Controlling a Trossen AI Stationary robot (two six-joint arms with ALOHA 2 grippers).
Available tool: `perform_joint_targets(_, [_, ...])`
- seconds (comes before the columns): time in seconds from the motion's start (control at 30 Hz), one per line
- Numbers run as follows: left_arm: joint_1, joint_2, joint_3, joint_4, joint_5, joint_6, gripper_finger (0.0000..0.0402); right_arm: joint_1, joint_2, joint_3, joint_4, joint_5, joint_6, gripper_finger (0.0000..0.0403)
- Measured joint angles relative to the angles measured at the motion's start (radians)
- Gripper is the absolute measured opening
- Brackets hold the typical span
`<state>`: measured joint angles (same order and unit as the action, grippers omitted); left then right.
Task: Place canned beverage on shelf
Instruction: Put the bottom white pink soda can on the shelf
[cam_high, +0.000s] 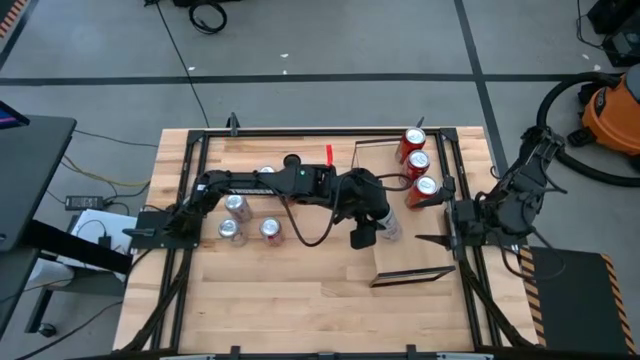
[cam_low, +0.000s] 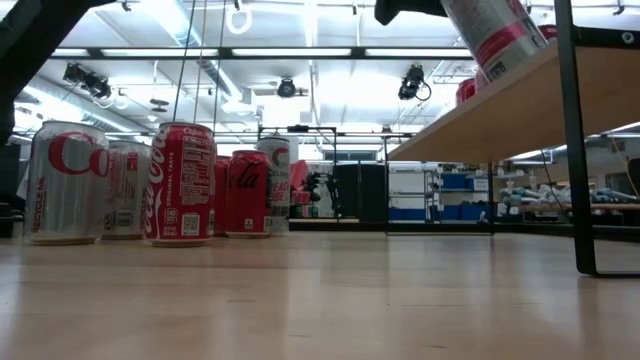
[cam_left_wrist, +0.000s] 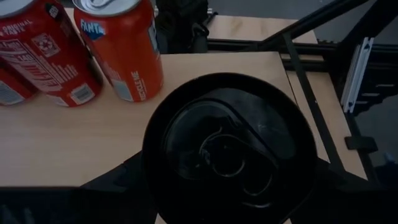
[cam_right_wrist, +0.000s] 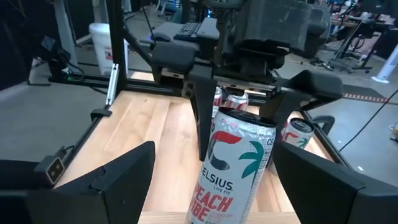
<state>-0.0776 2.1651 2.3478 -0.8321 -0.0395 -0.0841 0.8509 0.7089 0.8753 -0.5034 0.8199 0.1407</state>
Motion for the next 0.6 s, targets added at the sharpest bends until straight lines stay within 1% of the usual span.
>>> perform_joint_targets(0.2, [0.009,0.0,0.0,-0.018,-0.005,0.019,0.0259,0.0,0.01,0.0,-0.006,0.009,0.032,0.0335])
perform_joint_targets(0.3, [0.01,0.0,0.0,-0.029,-0.008,0.029,0.0259,0.0,0.049,0.0,-0.007,0.059,0.033,0.0335])
perform_joint_targets(0.4, [0.006,-0.003,0.0,-0.053,-0.012,0.052,0.0259,0.0,0.094,0.01,-0.009,0.066,0.047,0.0335])
perform_joint_targets(0.5, [0.001,-0.007,0.001,-0.076,-0.037,0.087,0.0259,0.0,0.131,0.017,-0.014,0.08,0.072,0.0335])
perform_joint_targets(0.6, [0.0,-0.007,0.001,-0.075,-0.043,0.116,0.0259,0.0,0.166,0.017,-0.063,0.102,0.117,0.0335])
